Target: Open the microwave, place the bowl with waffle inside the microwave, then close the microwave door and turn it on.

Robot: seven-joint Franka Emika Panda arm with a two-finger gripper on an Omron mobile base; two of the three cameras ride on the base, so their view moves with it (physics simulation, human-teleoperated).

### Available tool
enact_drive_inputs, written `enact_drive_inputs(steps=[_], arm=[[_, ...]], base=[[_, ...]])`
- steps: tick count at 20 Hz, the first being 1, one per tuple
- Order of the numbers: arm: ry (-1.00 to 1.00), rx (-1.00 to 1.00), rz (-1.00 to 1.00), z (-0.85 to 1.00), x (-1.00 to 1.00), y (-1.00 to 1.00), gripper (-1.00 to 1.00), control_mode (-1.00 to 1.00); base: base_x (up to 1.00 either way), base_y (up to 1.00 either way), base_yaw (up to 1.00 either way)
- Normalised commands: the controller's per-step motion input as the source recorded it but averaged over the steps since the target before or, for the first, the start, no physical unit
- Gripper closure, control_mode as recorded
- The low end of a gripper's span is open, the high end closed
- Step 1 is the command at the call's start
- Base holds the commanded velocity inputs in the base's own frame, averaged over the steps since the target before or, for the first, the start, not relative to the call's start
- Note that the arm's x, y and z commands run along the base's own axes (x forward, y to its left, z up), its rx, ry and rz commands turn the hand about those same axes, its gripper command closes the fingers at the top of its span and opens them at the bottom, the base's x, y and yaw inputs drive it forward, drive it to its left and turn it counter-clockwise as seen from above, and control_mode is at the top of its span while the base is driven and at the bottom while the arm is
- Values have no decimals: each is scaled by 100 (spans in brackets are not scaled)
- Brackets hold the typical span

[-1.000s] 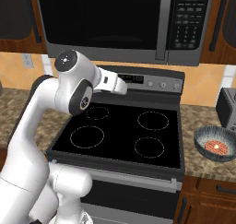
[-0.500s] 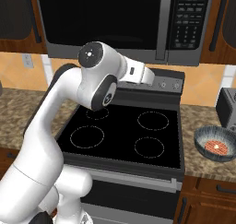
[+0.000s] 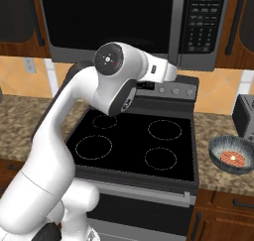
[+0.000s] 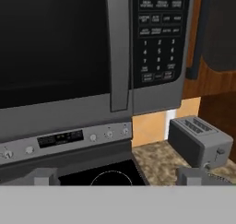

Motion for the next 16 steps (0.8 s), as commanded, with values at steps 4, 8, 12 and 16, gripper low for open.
enact_drive_inputs(steps=[4, 8, 12, 16], arm=[[-5, 0, 0, 25, 29, -13, -100, -100], [0, 0, 0, 18, 39, -9, -100, -100], [0, 0, 0, 4, 43, -10, -100, -100], [0, 0, 1, 0, 48, -12, -100, -100]], base=[[0, 0, 0], [0, 0, 0], [0, 0, 0], [0, 0, 0]])
